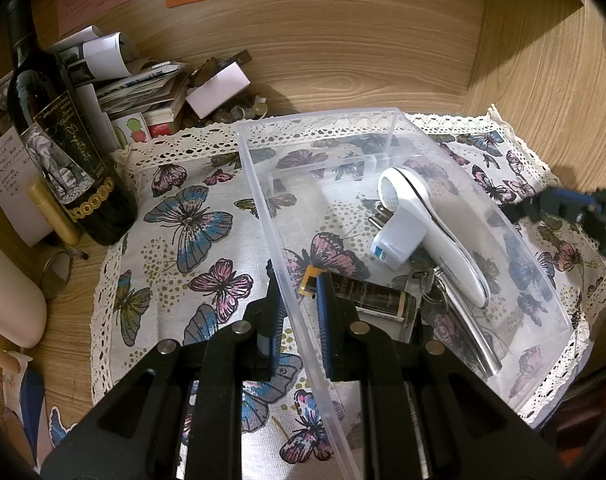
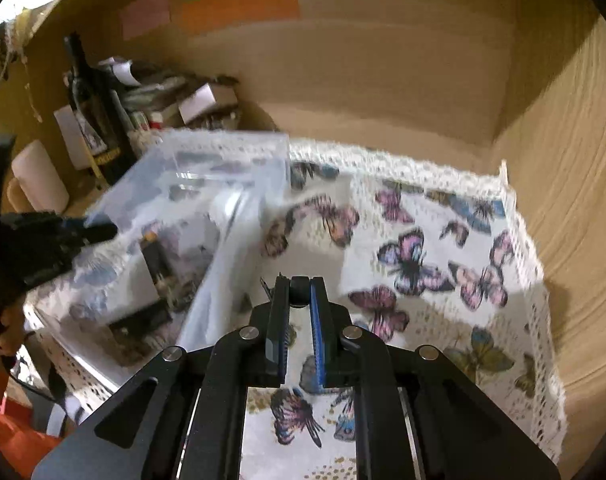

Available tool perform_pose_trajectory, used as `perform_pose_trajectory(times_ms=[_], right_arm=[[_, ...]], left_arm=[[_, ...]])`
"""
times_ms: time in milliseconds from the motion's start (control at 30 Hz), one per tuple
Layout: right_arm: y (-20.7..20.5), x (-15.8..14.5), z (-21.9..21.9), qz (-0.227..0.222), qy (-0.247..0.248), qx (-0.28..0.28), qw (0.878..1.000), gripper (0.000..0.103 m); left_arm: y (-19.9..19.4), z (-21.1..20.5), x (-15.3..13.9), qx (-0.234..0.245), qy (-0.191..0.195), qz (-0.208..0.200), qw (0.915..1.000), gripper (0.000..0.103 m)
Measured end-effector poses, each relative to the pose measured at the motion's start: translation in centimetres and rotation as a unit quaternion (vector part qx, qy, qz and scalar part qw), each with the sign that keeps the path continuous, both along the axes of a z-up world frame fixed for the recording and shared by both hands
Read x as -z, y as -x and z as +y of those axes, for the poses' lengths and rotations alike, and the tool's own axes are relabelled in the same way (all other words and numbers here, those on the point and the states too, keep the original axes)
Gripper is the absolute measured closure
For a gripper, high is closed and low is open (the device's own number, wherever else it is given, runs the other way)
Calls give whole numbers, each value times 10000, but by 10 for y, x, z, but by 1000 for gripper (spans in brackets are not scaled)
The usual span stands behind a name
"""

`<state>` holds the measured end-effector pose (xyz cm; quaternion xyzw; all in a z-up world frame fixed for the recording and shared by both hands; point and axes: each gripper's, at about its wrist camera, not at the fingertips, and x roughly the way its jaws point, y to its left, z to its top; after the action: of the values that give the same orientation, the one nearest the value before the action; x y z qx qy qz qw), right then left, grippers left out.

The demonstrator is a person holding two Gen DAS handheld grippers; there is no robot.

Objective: Organize rigid objects

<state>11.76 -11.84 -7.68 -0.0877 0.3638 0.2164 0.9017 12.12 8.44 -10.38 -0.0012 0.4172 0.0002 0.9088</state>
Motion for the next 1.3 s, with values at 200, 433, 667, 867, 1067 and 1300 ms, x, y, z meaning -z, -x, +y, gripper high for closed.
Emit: perform_pose_trajectory(times_ms=[200,433,667,867,1067,1300], right_arm=[[4,-25,13,-331,-202,-216,9990,94],[6,-31,50,-437,-290,-718,9960,94],[3,-11,87,-187,-165,-1173,9928,94],[-5,9,98,152,-7,-1253,9920,94],[-8,13,83,261,-46,-1090,9937,91],[-5,3,61,159,-317,-901,9953,79]], left_arm=[[0,0,0,-1,8,-4,10000,89],[-1,0,-1,0,8,-4,10000,89],[0,0,-1,-1,3,-5,10000,89],[-1,0,-1,-6,21,-1,10000,89],[-2,0,-2,-15,53,16,10000,89],[3,0,-11,-98,-16,-117,9999,89]])
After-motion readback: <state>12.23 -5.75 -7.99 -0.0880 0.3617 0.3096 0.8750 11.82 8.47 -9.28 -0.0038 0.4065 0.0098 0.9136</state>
